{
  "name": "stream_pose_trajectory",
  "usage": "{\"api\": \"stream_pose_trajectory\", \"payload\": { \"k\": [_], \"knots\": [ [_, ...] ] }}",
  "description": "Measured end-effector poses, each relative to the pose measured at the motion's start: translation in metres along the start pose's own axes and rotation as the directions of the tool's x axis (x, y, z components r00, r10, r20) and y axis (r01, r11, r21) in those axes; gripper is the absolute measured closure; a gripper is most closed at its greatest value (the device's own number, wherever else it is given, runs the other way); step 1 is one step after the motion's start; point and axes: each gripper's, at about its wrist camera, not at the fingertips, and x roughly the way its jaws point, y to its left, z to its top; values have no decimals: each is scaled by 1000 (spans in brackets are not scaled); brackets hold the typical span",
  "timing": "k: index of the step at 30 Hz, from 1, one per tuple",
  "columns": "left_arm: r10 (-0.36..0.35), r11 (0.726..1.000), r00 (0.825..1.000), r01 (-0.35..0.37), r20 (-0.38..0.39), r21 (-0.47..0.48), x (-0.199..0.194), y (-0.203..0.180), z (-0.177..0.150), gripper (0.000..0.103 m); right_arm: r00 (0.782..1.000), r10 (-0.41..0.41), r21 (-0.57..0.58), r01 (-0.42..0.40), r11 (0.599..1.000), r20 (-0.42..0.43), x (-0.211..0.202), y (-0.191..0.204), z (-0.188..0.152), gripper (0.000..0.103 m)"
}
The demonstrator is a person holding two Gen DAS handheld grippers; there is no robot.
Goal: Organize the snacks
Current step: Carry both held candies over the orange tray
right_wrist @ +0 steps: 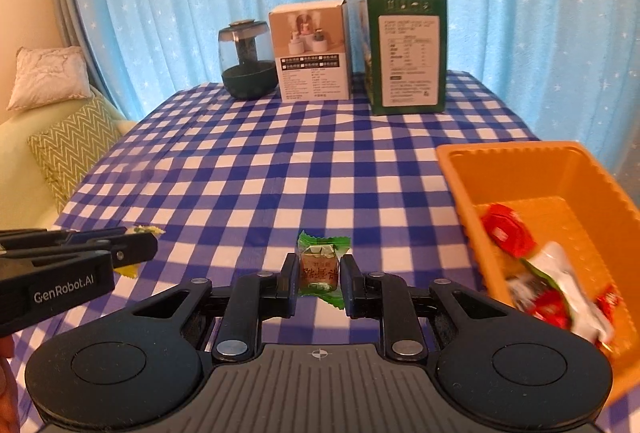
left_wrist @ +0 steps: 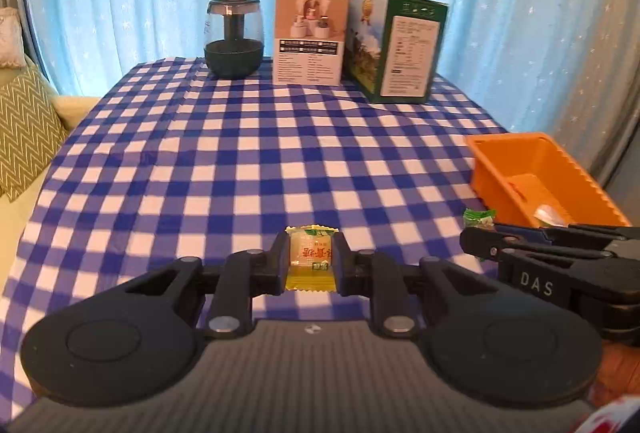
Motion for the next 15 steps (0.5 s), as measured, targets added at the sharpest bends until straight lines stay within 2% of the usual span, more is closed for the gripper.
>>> {"api": "stream_pose_trajectory", "payload": {
  "k": [15],
  "knots": [
    [-72, 997, 997, 73, -11, 39, -67, -64, -30, 84, 999, -51, 61, 50, 997, 13, -90, -30, -31, 81]
  ]
}}
